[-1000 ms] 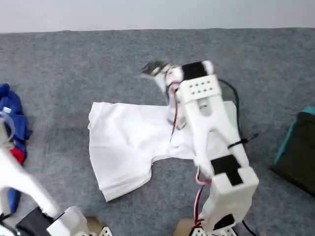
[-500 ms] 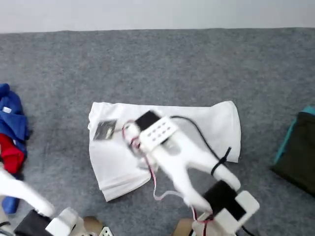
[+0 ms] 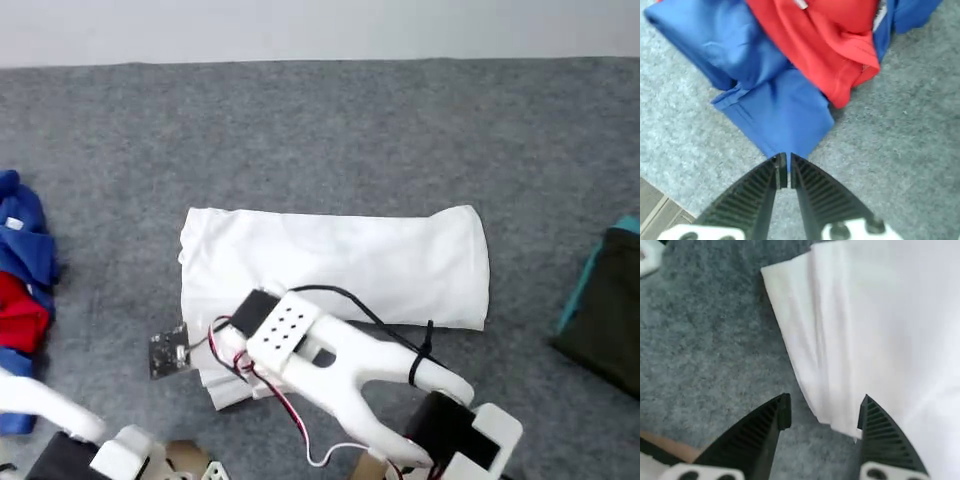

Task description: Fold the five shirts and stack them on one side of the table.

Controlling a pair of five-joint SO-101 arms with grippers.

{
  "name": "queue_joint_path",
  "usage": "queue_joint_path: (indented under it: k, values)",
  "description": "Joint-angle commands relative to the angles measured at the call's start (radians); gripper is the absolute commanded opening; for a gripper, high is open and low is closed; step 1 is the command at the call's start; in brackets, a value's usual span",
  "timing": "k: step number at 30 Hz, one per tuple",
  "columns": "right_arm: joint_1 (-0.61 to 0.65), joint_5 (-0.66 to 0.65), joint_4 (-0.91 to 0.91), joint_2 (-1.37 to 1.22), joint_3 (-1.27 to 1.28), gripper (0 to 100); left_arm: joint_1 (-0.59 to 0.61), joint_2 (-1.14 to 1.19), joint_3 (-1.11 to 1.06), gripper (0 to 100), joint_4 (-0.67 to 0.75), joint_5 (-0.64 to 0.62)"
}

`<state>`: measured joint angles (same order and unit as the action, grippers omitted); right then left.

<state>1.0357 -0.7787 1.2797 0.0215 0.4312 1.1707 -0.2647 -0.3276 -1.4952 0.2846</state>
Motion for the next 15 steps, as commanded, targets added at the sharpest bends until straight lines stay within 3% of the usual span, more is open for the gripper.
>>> queue_joint_path:
  k: [1,15]
  values:
    - [0.019,-0.015,-0.059,0.048,0.032,22.9,0.029,-0.043,0.002,3,0.018,0.014]
    - [0.019,-0.051,-0.162,-0.077,0.078,22.8,0.037,-0.043,0.002,2,0.020,0.014]
